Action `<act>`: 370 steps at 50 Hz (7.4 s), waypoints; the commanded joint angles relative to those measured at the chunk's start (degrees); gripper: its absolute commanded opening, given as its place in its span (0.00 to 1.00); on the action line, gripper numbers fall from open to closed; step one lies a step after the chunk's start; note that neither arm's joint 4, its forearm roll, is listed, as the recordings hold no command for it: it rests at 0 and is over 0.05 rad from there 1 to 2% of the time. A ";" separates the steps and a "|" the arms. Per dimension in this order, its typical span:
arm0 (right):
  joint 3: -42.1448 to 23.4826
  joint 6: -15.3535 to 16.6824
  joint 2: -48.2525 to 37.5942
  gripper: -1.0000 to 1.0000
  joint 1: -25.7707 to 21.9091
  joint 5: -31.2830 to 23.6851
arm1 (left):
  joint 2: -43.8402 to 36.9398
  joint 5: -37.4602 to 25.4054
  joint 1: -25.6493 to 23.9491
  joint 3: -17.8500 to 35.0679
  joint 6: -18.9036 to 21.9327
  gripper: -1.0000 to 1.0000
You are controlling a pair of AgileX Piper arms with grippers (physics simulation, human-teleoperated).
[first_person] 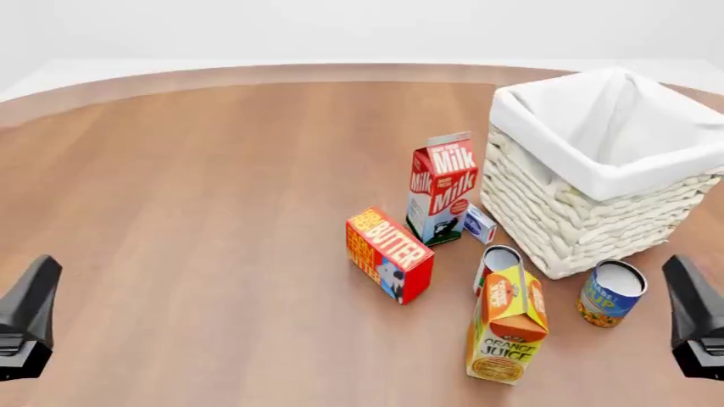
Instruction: Pick up the alphabet soup, and put it in the basket.
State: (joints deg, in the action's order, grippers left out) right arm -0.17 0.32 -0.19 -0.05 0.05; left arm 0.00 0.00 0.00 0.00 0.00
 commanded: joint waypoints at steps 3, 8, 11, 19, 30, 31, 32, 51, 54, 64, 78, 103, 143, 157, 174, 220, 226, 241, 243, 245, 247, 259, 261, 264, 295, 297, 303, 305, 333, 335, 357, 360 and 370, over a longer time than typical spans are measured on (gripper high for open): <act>-0.56 1.78 -1.47 1.00 -1.03 0.56 | 0.00 0.00 0.00 0.00 0.00 1.00; -0.91 2.22 -3.65 1.00 -1.17 2.22 | 0.00 0.00 0.00 0.00 0.00 1.00; -2.05 2.20 -3.24 1.00 -1.32 1.24 | 0.00 0.00 0.00 0.00 0.00 1.00; -4.59 3.06 -2.45 1.00 -1.55 -1.58 | 0.00 0.00 0.00 0.00 0.00 1.00; -6.63 4.05 -3.16 1.00 -3.59 -3.84 | 0.00 0.00 0.00 0.00 0.00 1.00; -6.82 4.19 -3.48 1.00 -3.65 -3.80 | 0.00 0.00 0.00 0.00 0.00 1.00; -6.99 4.33 -3.60 1.00 -3.71 -3.86 | 0.00 0.00 0.00 0.00 0.00 1.00; -11.49 7.55 -3.21 1.00 -3.99 -11.98 | 0.00 0.00 0.00 0.00 0.00 1.00; -12.36 7.47 -1.56 1.00 -3.59 -14.95 | 0.00 0.00 0.00 0.00 0.00 1.00; -11.80 8.10 -3.42 1.00 -1.84 -14.46 | 0.00 0.00 0.00 0.00 0.00 1.00; -9.06 7.57 -9.01 1.00 0.07 -9.47 | 0.00 0.00 0.00 0.00 0.00 1.00; -5.24 6.44 -12.47 1.00 1.93 -6.30 | 0.00 0.00 0.00 0.00 0.00 1.00; 0.16 5.51 -26.78 1.00 3.67 8.29 | 0.00 0.00 0.00 0.00 0.00 1.00; 0.16 4.84 -33.19 1.00 4.49 13.29 | 0.00 0.00 0.00 0.00 0.00 1.00; 0.16 4.65 -42.07 1.00 4.94 20.56 | 0.00 0.00 0.00 0.00 0.00 1.00; 0.17 2.87 -60.34 1.00 6.00 34.17 | 0.00 0.00 0.00 0.00 0.00 1.00; 0.17 3.00 -65.36 1.00 5.89 38.53 | 0.00 0.00 0.00 0.00 0.00 1.00; 0.17 2.84 -76.94 1.00 5.92 48.84 | 0.00 0.00 0.00 0.00 0.00 1.00; 0.17 2.86 -78.74 1.00 5.97 50.43 | 0.00 0.00 0.00 0.00 0.00 1.00; 0.17 2.79 -80.06 1.00 6.05 51.57 | 0.00 0.00 0.00 0.00 0.00 1.00; 0.17 2.84 -81.43 1.00 6.02 52.74 | 0.00 0.00 0.00 0.00 0.00 1.00; 0.17 2.54 -100.39 1.00 6.77 68.80 | 0.00 0.00 0.00 0.00 0.00 1.00; 0.17 2.45 -100.78 1.00 6.81 69.10 | 0.00 0.00 0.00 0.00 0.00 1.00; 0.17 2.45 -101.15 1.00 6.76 69.35 | 0.00 0.00 0.00 0.00 0.00 1.00; 0.16 2.04 -104.95 1.00 6.79 69.85 | 0.00 0.00 0.00 0.00 0.00 1.00; 0.16 1.92 -105.29 1.00 6.66 69.85 | 0.00 0.00 0.00 0.00 0.00 1.00; 0.16 1.64 -105.54 1.00 5.98 69.85 | 0.00 0.00 0.00 0.00 0.00 1.00; 0.16 1.51 -105.51 0.00 5.90 69.85 | 0.00 0.00 0.00 0.00 0.00 1.00; 0.17 2.98 -101.43 0.00 6.28 69.04 | 0.00 0.00 0.00 0.00 0.00 1.00; 0.17 3.03 -99.89 0.00 6.22 67.77 | 0.00 0.00 0.00 0.00 0.00 1.00; 0.17 3.93 -79.57 0.00 5.51 49.60 | 0.00 0.00 0.00 0.00 0.00 1.00; 0.17 4.22 -74.25 0.00 5.44 44.89 | 0.00 0.00 0.00 0.00 0.00 1.00; 0.17 4.74 -70.67 0.00 5.46 42.35 | 0.00 0.00 0.00 0.00 0.00 1.00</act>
State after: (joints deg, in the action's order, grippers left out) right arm 0.00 5.62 -76.44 5.56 46.56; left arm 0.00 0.00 0.00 0.00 0.00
